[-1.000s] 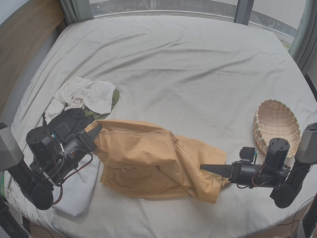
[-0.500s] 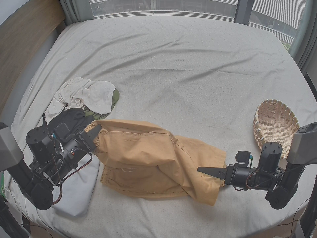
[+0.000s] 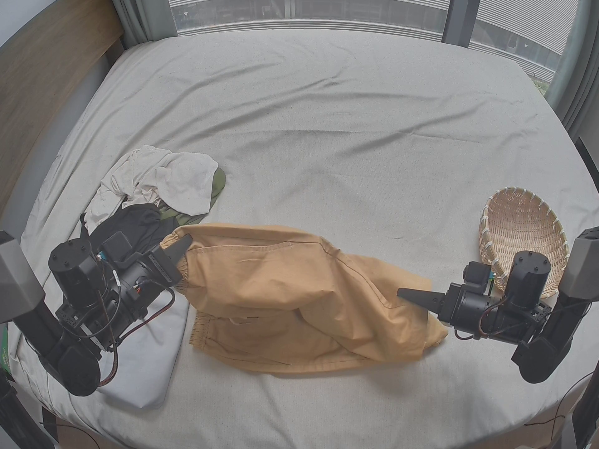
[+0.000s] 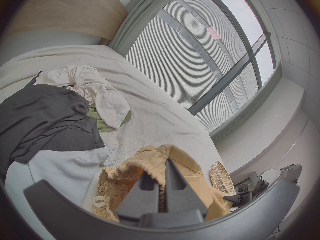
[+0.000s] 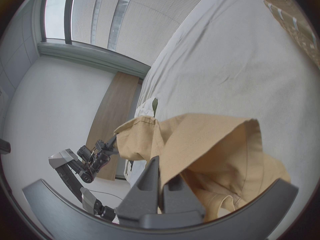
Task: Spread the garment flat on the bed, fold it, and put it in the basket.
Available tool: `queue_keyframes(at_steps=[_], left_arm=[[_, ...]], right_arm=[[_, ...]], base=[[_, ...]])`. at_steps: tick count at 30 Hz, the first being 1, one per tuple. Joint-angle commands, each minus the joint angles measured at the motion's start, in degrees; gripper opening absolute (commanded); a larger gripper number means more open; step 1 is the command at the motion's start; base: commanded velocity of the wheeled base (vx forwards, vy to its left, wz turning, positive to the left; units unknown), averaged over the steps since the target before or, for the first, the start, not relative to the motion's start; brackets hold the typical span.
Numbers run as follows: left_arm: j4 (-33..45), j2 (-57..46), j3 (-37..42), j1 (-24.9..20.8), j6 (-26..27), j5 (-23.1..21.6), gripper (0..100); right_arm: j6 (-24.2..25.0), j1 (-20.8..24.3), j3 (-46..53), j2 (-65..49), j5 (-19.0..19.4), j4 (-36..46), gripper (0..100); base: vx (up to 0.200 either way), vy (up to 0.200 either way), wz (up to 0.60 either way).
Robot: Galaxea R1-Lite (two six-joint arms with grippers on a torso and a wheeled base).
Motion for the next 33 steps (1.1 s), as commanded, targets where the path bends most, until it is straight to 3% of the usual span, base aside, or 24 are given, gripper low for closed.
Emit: queue_keyframes(at_steps=[1,7,8,22,28,29,33], left_arm=[[-0.4,0.0,0.0,0.0,0.0,0.0,0],[-0.4,0.0,0.0,0.1,0.0,0.0,0],[-0.4,0.0,0.1,0.1,0.0,0.0,0],[-0.4,-0.5,0.6,0.1,-0.1,0.0,0],[-0.4,-0.5,0.5,0.1,-0.2,0.0,0],[-0.4,-0.5,0.6,0.1,-0.2,0.0,0],[-0.4,-0.5,0.6,0.1,-0.3,0.0,0]], right_arm=[[0.2,-1.5,-0.7,-1.4,0.0,-0.1,0],[0.1,-1.0,-0.7,-1.0,0.0,-0.1,0],[0.1,-1.0,-0.7,-1.0,0.0,-0.1,100],[0.1,2.2,-2.3,3.0,-0.2,-0.1,100],[0.2,3.0,-2.9,3.1,-4.4,-0.1,100],[0.2,3.0,-3.5,3.2,-5.1,-0.1,0],[0.2,2.9,-3.6,3.1,-5.6,-0.1,0]], base=[[0.000,0.000,0.00],[0.000,0.000,0.00],[0.000,0.000,0.00],[0.000,0.000,0.00],[0.000,0.000,0.00],[0.000,0.000,0.00],[0.000,0.000,0.00]])
